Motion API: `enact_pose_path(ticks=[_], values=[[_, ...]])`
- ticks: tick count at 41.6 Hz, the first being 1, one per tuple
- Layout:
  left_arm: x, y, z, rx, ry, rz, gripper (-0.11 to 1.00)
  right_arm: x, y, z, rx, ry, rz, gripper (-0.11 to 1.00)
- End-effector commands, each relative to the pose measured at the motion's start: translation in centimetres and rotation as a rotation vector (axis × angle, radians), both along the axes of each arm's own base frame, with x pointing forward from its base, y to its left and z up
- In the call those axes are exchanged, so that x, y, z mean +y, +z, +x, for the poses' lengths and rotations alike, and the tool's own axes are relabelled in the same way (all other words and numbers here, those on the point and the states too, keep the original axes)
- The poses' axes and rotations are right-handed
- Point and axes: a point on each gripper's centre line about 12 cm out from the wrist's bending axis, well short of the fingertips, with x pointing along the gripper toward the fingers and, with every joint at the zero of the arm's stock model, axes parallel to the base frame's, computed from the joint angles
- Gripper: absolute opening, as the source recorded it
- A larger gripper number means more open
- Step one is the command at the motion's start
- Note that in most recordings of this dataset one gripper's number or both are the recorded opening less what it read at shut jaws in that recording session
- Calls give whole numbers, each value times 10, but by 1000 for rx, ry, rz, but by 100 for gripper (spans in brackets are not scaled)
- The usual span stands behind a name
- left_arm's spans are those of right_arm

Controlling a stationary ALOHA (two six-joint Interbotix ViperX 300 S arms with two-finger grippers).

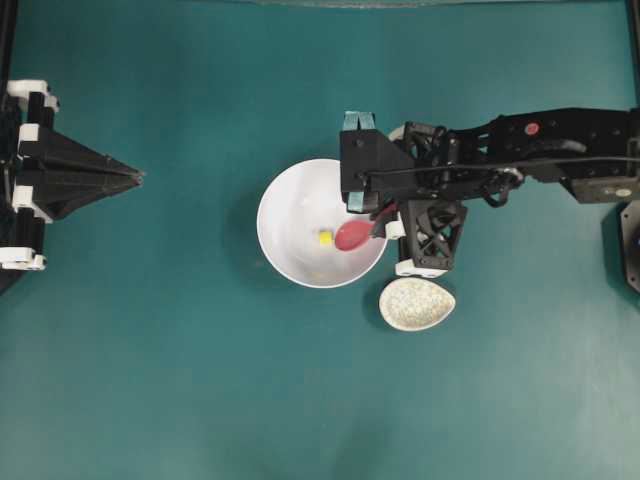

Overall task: Scoop the yellow hexagonal prism block from the bowl with a spoon using the right arm.
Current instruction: 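Carry the spoon over the white bowl and lower its bowl inside, then push the spoon under the yellow hexagonal block toward the bowl's left side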

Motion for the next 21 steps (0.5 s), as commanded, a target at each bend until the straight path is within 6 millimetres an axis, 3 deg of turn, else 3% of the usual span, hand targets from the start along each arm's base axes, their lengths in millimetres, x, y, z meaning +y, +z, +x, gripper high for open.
enact_pose_path(ticks=[1,21], values=[[0,3,2,-9,-1,5,0,-1,11,8,-57,-3,-11,24],[0,3,2,-9,-2,3,0,-5,9,23,-166,-27,-36,24]])
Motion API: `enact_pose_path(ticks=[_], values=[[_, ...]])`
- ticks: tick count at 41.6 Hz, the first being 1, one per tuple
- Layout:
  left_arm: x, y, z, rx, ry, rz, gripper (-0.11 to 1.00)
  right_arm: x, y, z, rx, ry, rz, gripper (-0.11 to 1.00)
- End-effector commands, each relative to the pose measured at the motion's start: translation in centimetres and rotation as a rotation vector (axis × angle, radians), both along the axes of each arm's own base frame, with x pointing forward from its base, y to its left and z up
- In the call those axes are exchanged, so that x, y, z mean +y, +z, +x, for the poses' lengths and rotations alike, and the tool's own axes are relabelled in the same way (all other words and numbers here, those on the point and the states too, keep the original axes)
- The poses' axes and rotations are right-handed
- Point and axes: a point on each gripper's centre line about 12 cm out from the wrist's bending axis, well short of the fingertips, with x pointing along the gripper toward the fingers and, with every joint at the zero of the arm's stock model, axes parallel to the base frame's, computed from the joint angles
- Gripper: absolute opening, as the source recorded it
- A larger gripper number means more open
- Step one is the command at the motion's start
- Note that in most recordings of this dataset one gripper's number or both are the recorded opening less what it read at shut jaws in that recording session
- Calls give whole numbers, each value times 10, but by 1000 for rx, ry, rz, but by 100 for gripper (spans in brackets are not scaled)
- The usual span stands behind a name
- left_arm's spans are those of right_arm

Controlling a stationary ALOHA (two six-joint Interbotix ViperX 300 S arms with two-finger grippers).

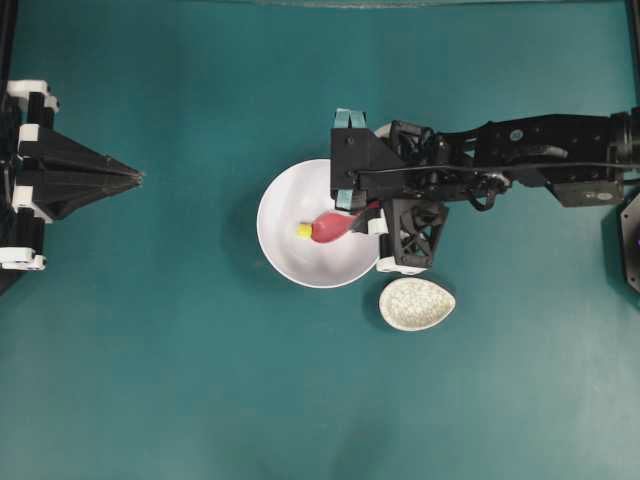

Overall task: Scoop the yellow hexagonal prism block from the bowl with a spoon using the right arm.
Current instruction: 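Push the spoon under the yellow hexagonal block toward the bowl's left side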

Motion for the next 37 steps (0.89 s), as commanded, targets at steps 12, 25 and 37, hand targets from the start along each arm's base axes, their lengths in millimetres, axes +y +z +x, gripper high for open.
enact_pose_path(ticks=[12,25,37], values=[[0,2,2,-8,-2,3,0,-3,20,12,-127,-16,-22,24],[0,2,2,-5,-2,3,0,-4,22,14,-151,-21,-27,24],[0,2,2,-5,-1,3,0,-4,26,17,-188,-24,-34,24]])
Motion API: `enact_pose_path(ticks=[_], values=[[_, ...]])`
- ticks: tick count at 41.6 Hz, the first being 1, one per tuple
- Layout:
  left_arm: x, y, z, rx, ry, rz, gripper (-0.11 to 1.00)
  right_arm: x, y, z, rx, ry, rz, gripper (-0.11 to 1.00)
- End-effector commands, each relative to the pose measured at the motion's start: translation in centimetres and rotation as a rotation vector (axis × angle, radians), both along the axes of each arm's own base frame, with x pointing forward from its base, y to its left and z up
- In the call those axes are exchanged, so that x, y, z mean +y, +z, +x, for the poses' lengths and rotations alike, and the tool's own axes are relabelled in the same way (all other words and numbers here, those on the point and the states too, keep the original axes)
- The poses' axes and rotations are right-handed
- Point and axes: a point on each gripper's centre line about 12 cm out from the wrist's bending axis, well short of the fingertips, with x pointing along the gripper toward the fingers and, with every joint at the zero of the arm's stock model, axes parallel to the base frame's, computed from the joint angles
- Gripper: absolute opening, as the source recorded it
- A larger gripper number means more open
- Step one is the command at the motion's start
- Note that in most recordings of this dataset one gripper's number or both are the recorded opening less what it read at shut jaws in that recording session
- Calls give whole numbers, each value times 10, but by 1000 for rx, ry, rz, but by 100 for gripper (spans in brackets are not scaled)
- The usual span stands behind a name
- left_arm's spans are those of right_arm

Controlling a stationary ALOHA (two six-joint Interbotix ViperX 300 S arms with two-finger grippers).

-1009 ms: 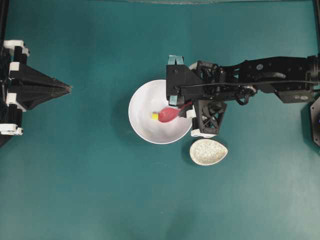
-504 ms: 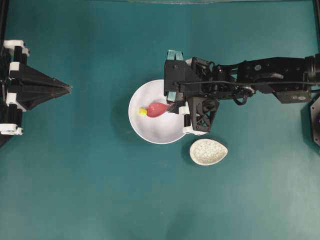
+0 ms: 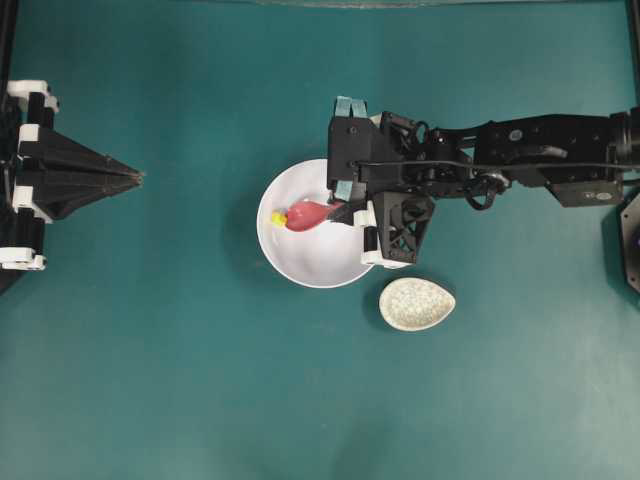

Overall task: Scoop the yellow hexagonal prism block from the bowl with a spoon using the right arm.
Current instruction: 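Push the spoon under the yellow hexagonal block toward the bowl's left side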

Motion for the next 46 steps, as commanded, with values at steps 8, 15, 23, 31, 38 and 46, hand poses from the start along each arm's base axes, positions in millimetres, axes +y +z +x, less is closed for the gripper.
enact_pose_path(ticks=[8,15,23,31,38,46], values=[[0,1,2,-3,-1,3,0,2,16,6,-68,3,-8,24],[0,1,2,-3,-1,3,0,4,18,7,-71,6,-9,24],[0,1,2,-1,-1,3,0,4,18,7,-78,6,-10,24],[0,0,1,0,-1,3,0,4,19,8,-92,5,-13,24],[0,0,1,2,-1,3,0,6,20,9,-96,9,-13,24],[0,0,1,0,-2,3,0,7,21,10,-110,10,-16,24]])
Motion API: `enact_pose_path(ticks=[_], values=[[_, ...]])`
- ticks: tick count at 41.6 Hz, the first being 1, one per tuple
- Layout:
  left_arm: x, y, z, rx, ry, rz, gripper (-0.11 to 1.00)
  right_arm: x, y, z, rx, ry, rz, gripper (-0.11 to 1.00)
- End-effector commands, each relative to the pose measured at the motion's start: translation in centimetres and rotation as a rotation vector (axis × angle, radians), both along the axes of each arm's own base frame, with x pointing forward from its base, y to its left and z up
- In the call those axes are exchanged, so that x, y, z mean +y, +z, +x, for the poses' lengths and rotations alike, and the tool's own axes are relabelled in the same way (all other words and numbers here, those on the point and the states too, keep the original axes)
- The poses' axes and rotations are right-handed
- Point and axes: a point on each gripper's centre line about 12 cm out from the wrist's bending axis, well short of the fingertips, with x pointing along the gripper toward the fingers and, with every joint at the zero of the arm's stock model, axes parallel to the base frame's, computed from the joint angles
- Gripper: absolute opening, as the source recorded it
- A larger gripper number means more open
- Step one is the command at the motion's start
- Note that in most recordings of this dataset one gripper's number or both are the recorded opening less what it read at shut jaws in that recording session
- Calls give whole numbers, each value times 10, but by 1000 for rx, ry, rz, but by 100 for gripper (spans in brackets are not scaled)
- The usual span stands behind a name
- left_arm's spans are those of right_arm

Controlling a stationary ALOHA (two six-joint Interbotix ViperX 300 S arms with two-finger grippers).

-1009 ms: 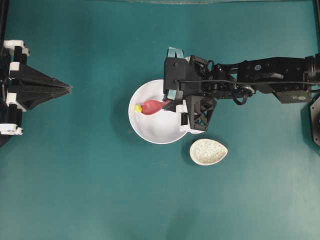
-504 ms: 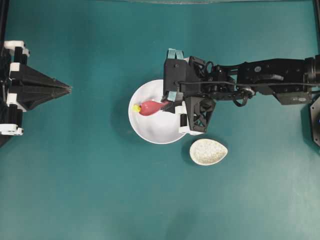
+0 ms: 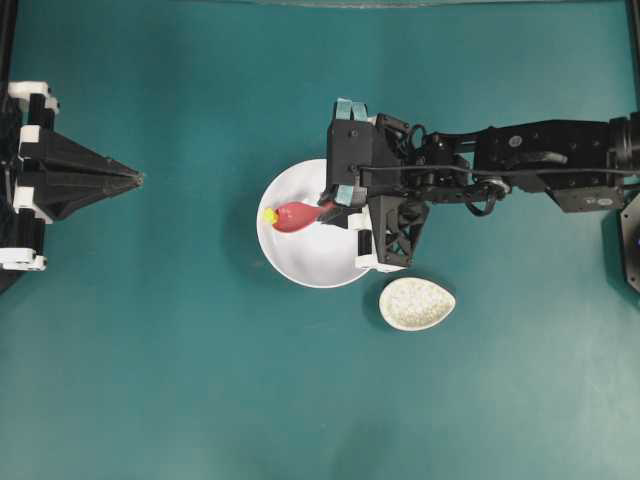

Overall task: Scoop the yellow hexagonal prism block from the bowl with a spoon using the right arm.
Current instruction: 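Push the spoon under the yellow hexagonal block toward the bowl's left side, then lift the spoon with the block up out of the bowl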

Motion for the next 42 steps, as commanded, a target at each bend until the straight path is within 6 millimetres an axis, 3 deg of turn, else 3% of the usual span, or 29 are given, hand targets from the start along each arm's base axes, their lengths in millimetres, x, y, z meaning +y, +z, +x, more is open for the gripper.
enact_pose_path(ticks=[1,33,42], values=[[0,2,2,-3,-2,3,0,1,16,5,-52,2,-4,24],[0,1,2,-1,-2,3,0,9,24,5,-89,17,-9,24],[0,1,2,-1,-2,3,0,13,39,-2,-123,25,-9,24]])
